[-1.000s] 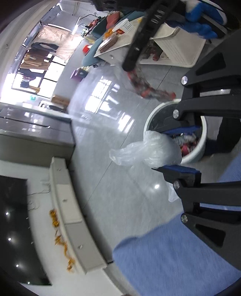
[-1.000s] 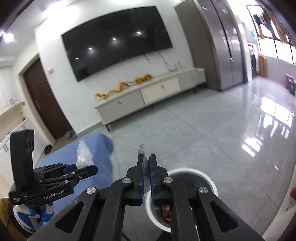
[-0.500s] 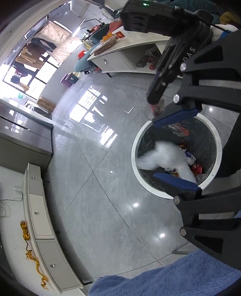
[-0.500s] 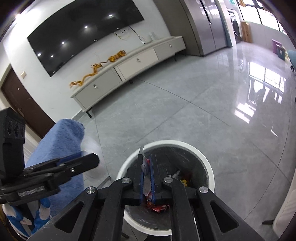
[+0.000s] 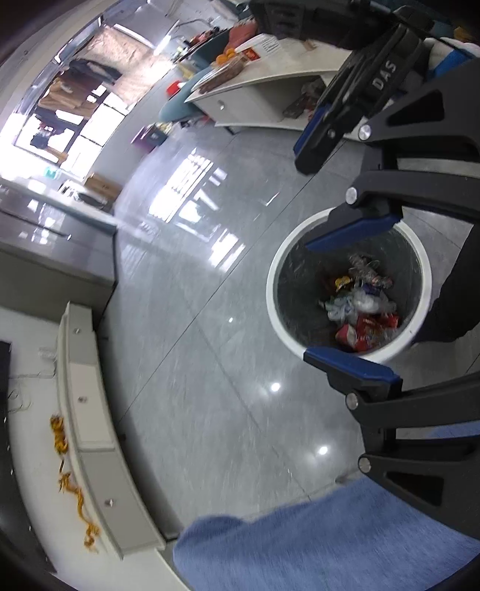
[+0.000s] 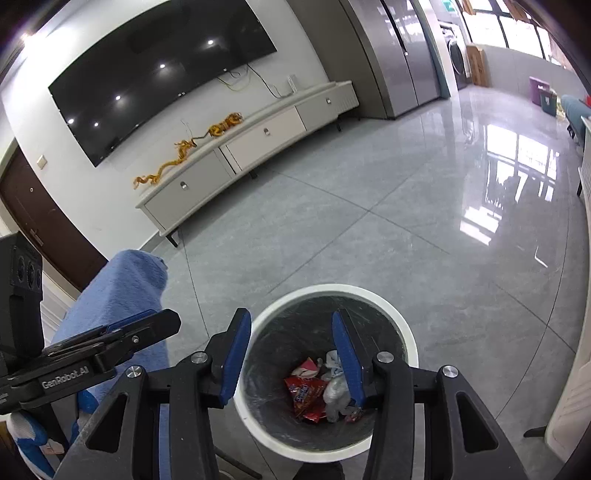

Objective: Collect trash

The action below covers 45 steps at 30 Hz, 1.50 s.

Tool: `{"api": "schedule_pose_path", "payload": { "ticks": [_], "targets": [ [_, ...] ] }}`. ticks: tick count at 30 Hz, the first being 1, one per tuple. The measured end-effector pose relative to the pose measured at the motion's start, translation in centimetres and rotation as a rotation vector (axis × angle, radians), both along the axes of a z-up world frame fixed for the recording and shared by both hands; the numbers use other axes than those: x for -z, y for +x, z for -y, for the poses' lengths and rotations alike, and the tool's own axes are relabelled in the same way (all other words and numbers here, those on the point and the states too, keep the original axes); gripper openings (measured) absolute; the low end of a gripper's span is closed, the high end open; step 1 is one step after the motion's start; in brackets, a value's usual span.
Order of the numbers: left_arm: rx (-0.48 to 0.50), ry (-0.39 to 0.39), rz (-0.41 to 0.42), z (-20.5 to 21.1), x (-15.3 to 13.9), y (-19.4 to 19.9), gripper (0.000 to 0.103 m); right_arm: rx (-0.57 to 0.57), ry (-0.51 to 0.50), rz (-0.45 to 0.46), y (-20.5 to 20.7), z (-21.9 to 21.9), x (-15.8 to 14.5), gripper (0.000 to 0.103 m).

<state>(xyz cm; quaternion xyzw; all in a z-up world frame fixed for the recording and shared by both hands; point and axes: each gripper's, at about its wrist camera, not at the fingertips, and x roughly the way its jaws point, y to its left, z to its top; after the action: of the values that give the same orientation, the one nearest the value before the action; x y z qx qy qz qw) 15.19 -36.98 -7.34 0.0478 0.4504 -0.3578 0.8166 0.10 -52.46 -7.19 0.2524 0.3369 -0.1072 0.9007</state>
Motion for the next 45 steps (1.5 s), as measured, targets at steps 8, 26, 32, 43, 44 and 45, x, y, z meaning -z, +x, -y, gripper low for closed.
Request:
{"api": "schedule_pose_path", "payload": {
  "ticks": [8, 26, 32, 43, 44, 45],
  "targets": [
    [-0.162, 0.029, 0.164, -7.0, -4.8, -2.9, 0.061, -0.049, -0.075, 0.067, -1.8, -6.0, -4.9, 0.053],
    [-0.529, 0.037, 0.460, -26.1, -11.8, -11.5, 0.064, -0.199, -0.258, 0.193, -4.9, -21.0, -10.6, 0.078],
    [-0.595, 0.065, 0.514, -29.2, -12.2, -13.3, 0.064, -0.201, -0.285, 0.219, -5.2, -23.5, -10.8, 0.086],
    [-0.652, 0.056, 0.537, -32.0, -11.9, -15.0, 0.079, -0.197, -0.314, 0.193, -5.1, -25.2, -9.7, 0.099],
    [-0.653, 0.053, 0.536, -32.2, -11.9, -15.1, 0.079, -0.197, -0.318, 0.191, -5.0, -25.3, -9.6, 0.100],
    [-0.654, 0.051, 0.532, -32.3, -11.9, -15.0, 0.079, -0.195, -0.322, 0.188, -5.0, -25.4, -9.5, 0.101]
  ]
}}
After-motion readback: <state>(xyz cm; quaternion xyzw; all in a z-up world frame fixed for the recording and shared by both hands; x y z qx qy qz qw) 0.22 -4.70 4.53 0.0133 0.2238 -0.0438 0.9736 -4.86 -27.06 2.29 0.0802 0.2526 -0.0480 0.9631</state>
